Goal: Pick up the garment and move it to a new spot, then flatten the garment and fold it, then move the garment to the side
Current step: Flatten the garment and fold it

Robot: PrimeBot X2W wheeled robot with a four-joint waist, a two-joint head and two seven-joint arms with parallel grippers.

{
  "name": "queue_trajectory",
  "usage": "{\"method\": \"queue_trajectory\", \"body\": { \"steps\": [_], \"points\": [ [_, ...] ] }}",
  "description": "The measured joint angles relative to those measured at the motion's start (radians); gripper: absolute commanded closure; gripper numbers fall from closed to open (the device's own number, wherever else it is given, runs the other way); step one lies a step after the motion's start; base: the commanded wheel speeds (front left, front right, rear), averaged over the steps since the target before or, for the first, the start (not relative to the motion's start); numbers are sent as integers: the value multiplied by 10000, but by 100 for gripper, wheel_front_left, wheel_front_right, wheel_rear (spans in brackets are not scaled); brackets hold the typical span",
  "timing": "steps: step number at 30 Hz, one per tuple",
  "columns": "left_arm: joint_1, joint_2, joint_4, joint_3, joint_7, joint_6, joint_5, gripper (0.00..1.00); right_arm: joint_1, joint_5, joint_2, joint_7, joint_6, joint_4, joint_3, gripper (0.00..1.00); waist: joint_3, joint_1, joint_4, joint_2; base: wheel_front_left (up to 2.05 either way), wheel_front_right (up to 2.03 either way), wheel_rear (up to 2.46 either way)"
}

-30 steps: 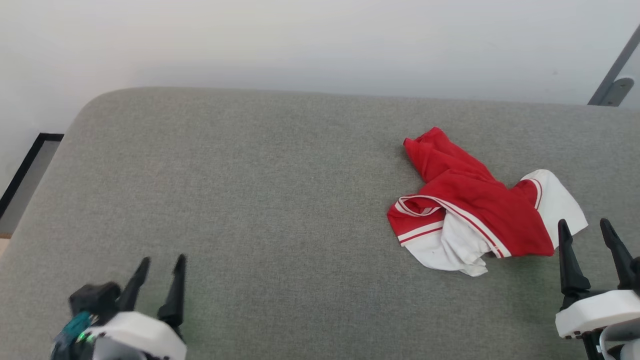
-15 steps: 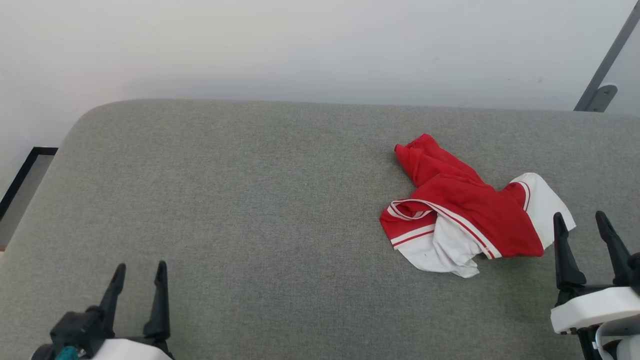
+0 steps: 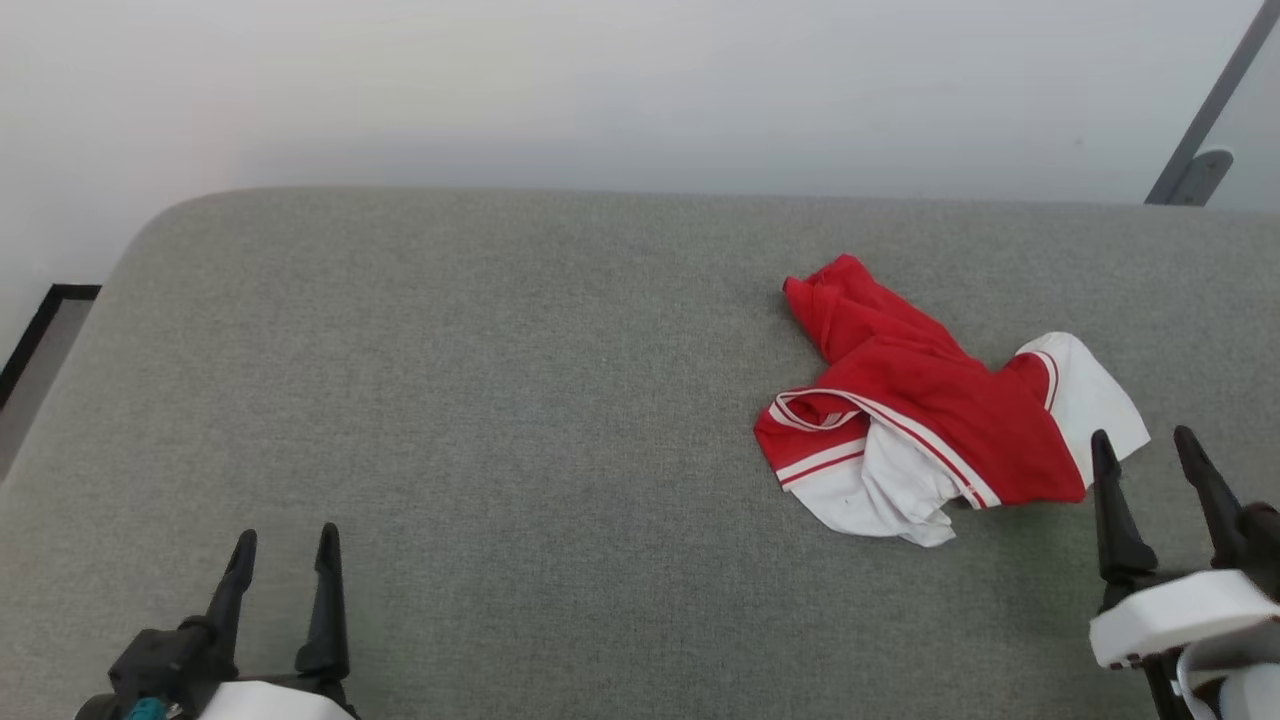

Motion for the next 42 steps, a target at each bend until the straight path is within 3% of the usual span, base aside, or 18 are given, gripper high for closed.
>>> {"method": "queue_trajectory", "body": {
  "steps": [4, 8, 14, 17, 23, 34, 35, 36, 37, 38, 42],
  "points": [
    [-73, -77, -17, -253, 0, -10, -8, 0, -557, 146, -504, 696, 2, 623, 763, 0, 230, 0, -40, 0, 0, 0, 0],
    [-418, -148, -25, -422, 0, -10, -90, 0, -1380, 483, -1732, 2380, 2, 1162, 1626, 0, 591, 0, -15, 0, 0, 0, 0],
    [-1037, -291, 96, -834, 0, -10, -199, 0, -3006, 1946, -3793, 5204, 0, 1664, 2374, 0, 1453, 0, 88, 0, 0, 0, 0],
    [-1384, -322, 173, -976, 0, -10, -261, 0, -3638, 3231, -4571, 6594, 0, 1586, 3210, 0, 1937, 0, 174, 0, 0, 0, 0],
    [-1936, -397, 299, -1292, 0, -12, -320, 0, -4779, 5239, -5444, 8007, 0, 1693, 3958, 0, 2822, 0, 385, 0, 0, 0, 0],
    [-2408, -453, 456, -1480, 0, -27, -516, 0, -5727, 5894, -5956, 9262, 0, 2445, 5112, 0, 3607, 0, 800, 0, 0, 0, 0],
    [-2425, -454, 458, -1486, 0, -27, -516, 0, -5765, 5931, -6004, 9275, 0, 2422, 5202, 19, 3632, 0, 802, 0, 0, 0, 0],
    [-2425, -454, 458, -1486, 0, -27, -516, 0, -5765, 5931, -6004, 9275, 0, 2422, 5202, 66, 3632, 0, 802, 0, 0, 0, 0],
    [-2430, -464, 479, -1496, 0, -27, -516, 0, -5787, 5952, -6044, 9269, 0, 2395, 5275, 66, 3641, 0, 795, 0, 0, 0, 0],
    [-2443, -470, 529, -1509, 0, -27, -518, 0, -5817, 5998, -6077, 9233, 0, 2380, 5358, 100, 3642, 0, 780, 0, 0, 0, 0],
    [-2500, -491, 520, -1551, 0, -27, -537, 0, -5805, 6146, -6155, 8456, 8, 2585, 5189, 100, 3592, 0, 684, 0, 0, 0, 0]
  ]
}}
